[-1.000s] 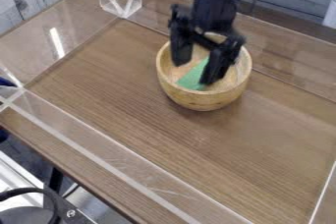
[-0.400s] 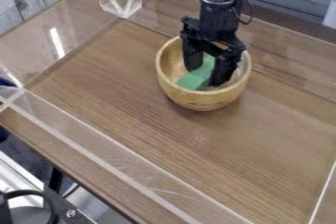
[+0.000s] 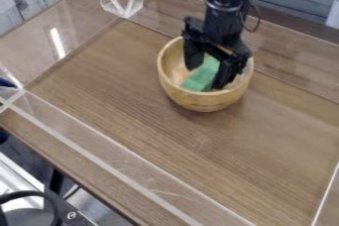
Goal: Remove the green block from inside the brown bowl and put it on the table
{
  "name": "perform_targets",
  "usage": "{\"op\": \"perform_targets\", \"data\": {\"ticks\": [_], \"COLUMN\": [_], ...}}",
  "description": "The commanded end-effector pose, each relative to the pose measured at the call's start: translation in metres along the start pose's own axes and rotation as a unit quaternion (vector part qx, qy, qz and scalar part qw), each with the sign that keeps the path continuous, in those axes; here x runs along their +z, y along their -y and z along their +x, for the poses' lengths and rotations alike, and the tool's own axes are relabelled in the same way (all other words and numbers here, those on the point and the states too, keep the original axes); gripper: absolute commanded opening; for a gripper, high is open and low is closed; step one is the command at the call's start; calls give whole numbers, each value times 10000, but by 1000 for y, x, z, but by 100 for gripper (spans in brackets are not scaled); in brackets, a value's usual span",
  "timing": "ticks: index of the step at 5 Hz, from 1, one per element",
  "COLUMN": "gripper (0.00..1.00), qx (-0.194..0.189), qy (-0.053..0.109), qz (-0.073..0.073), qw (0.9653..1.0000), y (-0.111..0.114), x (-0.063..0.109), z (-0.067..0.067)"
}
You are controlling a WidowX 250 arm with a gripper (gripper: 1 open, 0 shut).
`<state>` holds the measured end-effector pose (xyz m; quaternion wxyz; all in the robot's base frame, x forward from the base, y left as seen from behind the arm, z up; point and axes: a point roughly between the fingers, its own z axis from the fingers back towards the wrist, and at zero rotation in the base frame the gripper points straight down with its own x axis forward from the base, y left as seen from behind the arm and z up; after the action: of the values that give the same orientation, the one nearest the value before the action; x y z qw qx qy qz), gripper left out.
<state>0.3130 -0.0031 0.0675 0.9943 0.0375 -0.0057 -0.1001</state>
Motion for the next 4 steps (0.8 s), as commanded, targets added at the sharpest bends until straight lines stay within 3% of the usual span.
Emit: {"op": "perform_targets", "data": {"ticks": [1, 3, 4], "gripper": [100, 100, 100], "qx": [51, -114, -91], "qy": [514, 633, 464], "qz": [256, 137, 82], "qw": [9983, 9978, 9988], "y": [-5, -12, -12], "x": [20, 4, -2], "z": [8, 13, 4]}}
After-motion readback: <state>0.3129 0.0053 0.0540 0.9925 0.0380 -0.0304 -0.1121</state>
